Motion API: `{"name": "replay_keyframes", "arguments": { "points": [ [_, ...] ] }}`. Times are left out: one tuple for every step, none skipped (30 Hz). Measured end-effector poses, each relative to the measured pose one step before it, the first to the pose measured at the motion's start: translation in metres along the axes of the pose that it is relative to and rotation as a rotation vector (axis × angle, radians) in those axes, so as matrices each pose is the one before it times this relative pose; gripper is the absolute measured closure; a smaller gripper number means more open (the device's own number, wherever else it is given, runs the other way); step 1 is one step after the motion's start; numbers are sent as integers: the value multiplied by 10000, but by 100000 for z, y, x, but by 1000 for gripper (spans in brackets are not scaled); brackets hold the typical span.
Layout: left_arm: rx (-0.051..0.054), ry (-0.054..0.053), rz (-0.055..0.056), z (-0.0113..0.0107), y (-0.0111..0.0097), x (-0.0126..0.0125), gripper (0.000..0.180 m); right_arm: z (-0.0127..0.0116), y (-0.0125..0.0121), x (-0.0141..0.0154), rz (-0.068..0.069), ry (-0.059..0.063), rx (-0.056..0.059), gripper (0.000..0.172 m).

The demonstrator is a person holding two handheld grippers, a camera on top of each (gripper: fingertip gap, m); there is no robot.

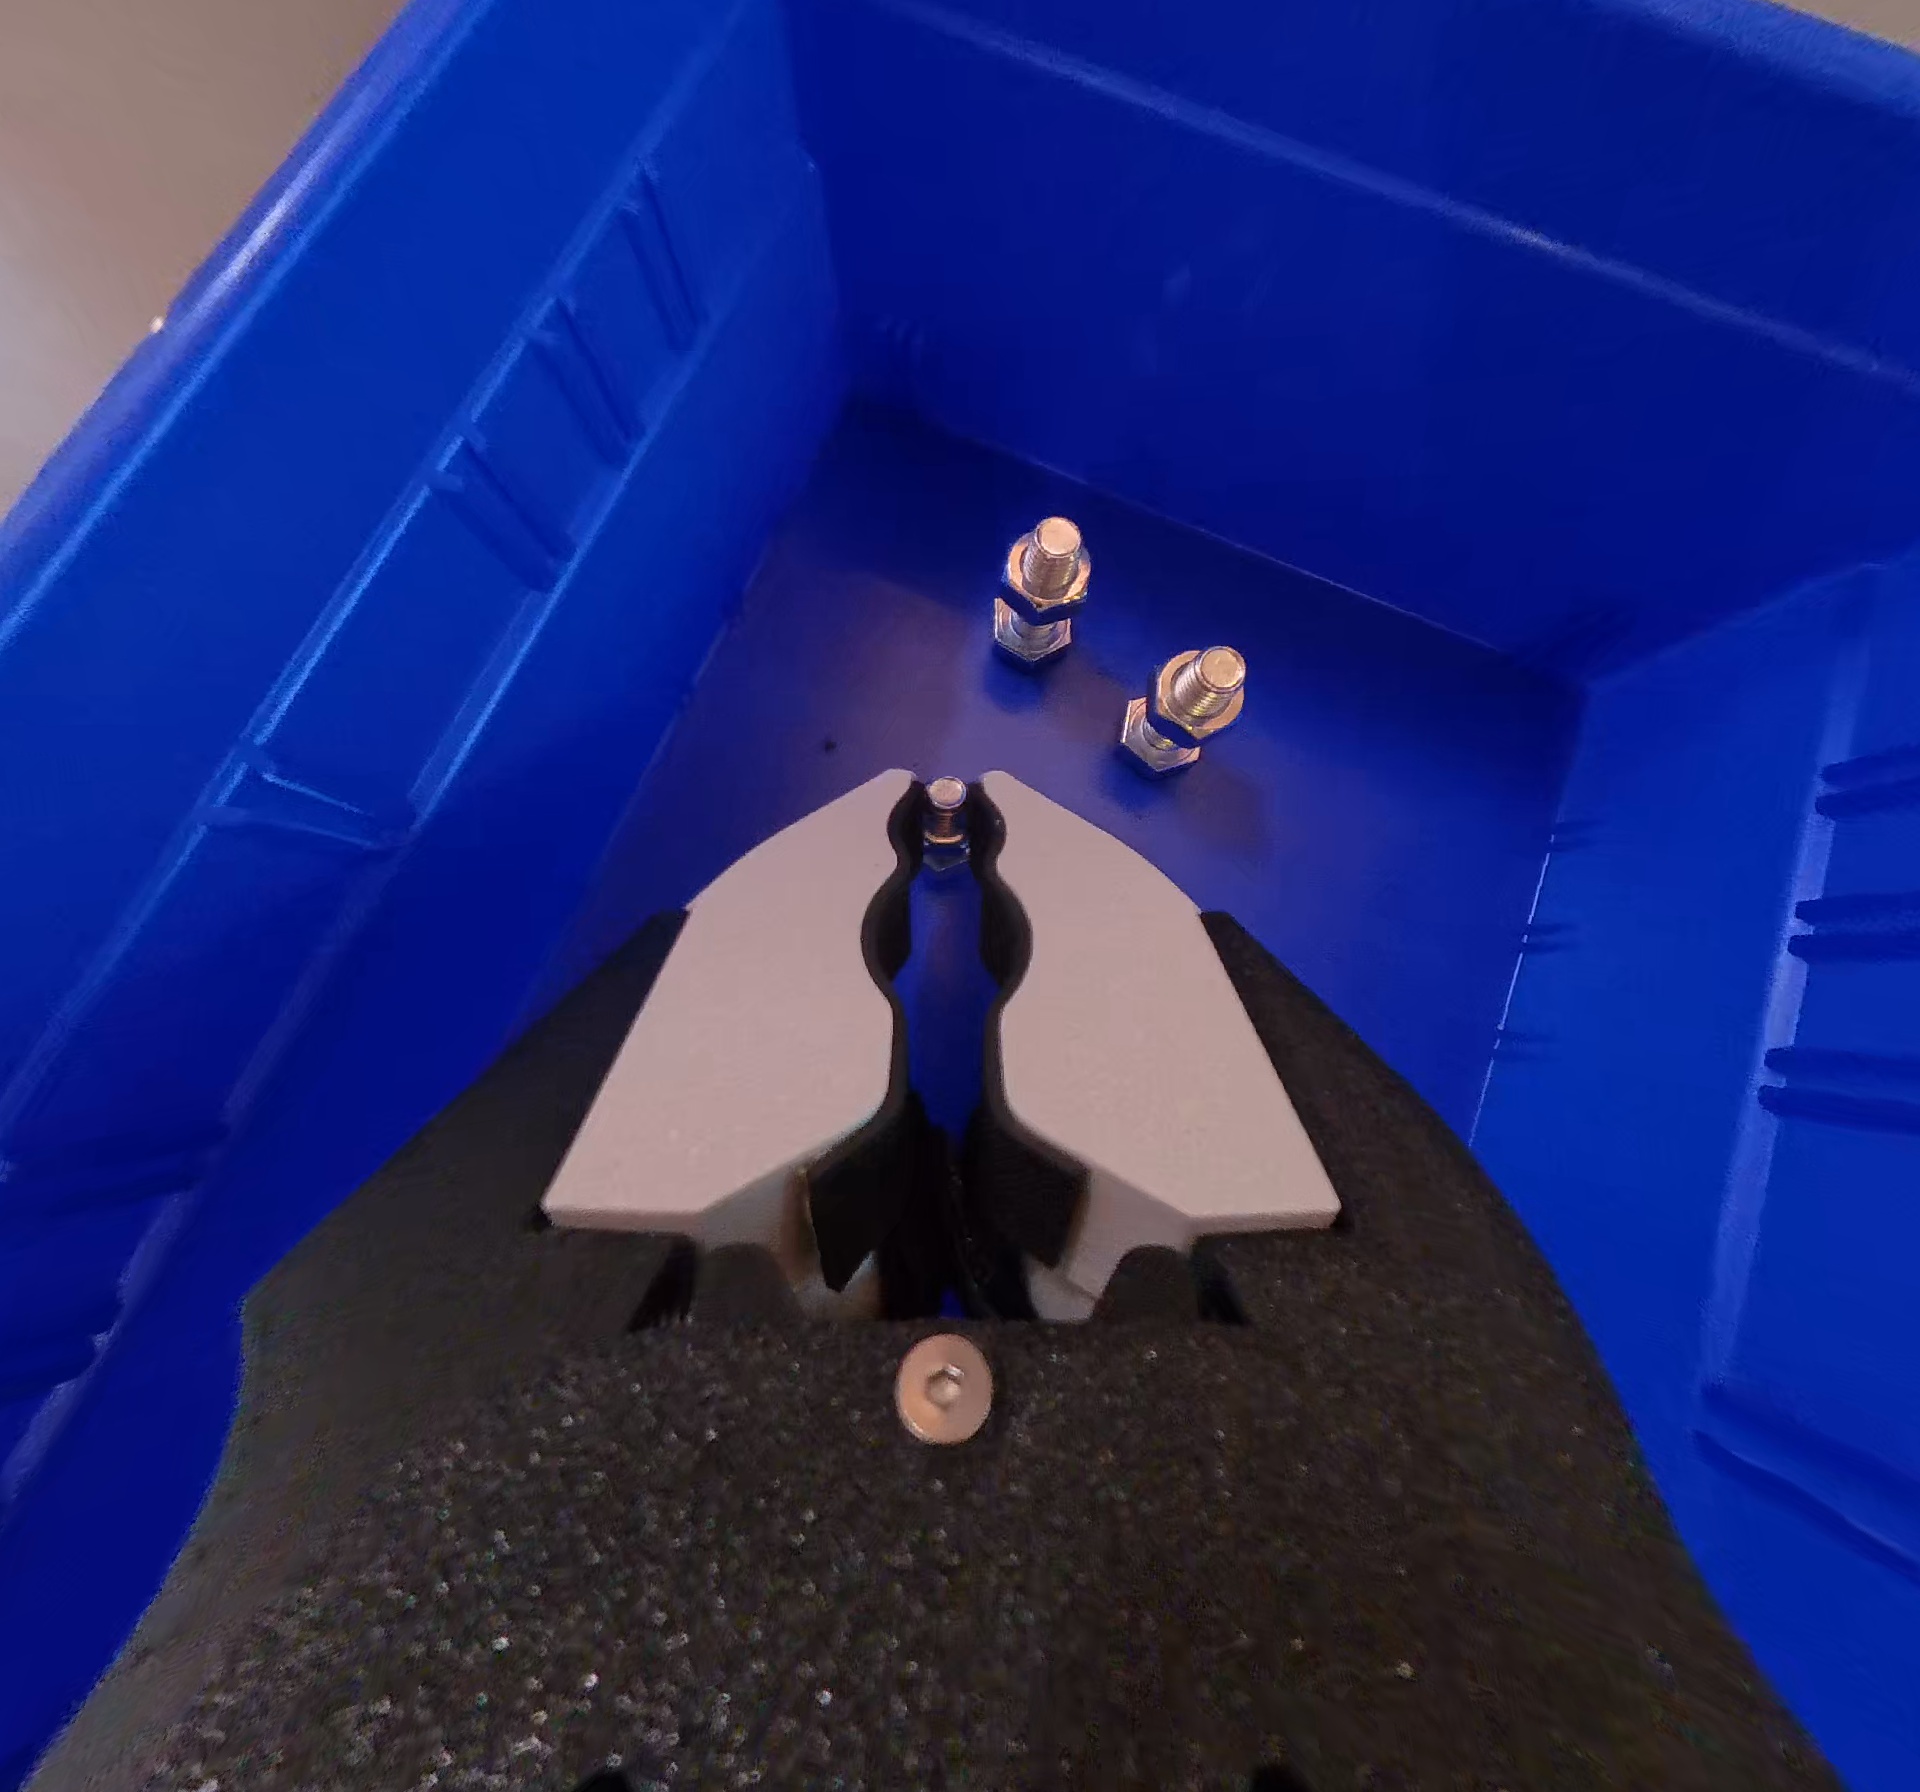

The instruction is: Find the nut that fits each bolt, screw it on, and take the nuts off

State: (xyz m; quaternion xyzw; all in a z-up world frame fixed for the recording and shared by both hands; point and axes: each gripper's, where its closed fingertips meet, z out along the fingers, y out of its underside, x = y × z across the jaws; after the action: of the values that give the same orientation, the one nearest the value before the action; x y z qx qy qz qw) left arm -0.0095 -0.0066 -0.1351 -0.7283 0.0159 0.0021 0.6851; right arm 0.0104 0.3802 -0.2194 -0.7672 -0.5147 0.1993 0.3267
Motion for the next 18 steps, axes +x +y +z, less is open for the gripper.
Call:
{"name": "replay_keyframes", "arguments": {
  "points": [
    [-1, 5, -5, -1, 2, 1, 143, 2, 96, 19, -53, 31, -52, 164],
    [0, 4, 3, 0, 0, 14, 143, 11, 96, -50, -25, -9, -42, 164],
    [-2, -1, 4, -2, -8, 6, 143, -16, 53, -87, 13, -34, -17, 163],
    [-3, -2, 4, -2, 4, -6, 143, -65, 3, -43, 39, 1, 10, 160],
    [2, 2, 8, -9, -13, 16, 143, -189, -85, -45, 45, 11, 59, 157],
    [15, -8, 10, -20, -28, 3, 143, -364, -202, -57, 41, 53, 137, 155],
    [33, -14, 5, -37, -60, -11, 143, -634, -402, -94, 15, 103, 276, 153],
    [62, -19, -11, -68, -114, -36, 143, -940, -649, -223, -1, 113, 461, 152],
    [85, -9, -34, -93, -152, -36, 143, -1189, -884, -429, 1, 54, 627, 151],
    [85, 6, -60, -104, -171, -48, 143, -1371, -1098, -739, -23, -75, 759, 147],
    [59, 3, -81, -103, -150, -68, 143, -1486, -1254, -946, -40, -121, 850, 143],
    [3, 0, -88, -92, -81, -97, 143, -1517, -1244, -1027, -17, -92, 817, 139],
    [-45, 18, -69, -77, -40, -67, 144, -1479, -1221, -1256, -35, -187, 773, 138],
    [-64, 1, -33, -92, -46, -84, 144, -1413, -1181, -1526, -69, -300, 757, 135],
    [-56, -44, 8, -127, -85, -130, 144, -1301, -1051, -1693, -83, -344, 698, 134],
    [-35, -46, 39, -186, -179, -134, 143, -1183, -874, -1785, -106, -389, 612, 134],
    [-13, -54, 43, -274, -271, -148, 143, -1036, -673, -1866, -111, -434, 543, 134],
    [-10, -76, 21, -356, -350, -203, 143, -892, -482, -1862, -112, -462, 473, 134]
  ]
}}
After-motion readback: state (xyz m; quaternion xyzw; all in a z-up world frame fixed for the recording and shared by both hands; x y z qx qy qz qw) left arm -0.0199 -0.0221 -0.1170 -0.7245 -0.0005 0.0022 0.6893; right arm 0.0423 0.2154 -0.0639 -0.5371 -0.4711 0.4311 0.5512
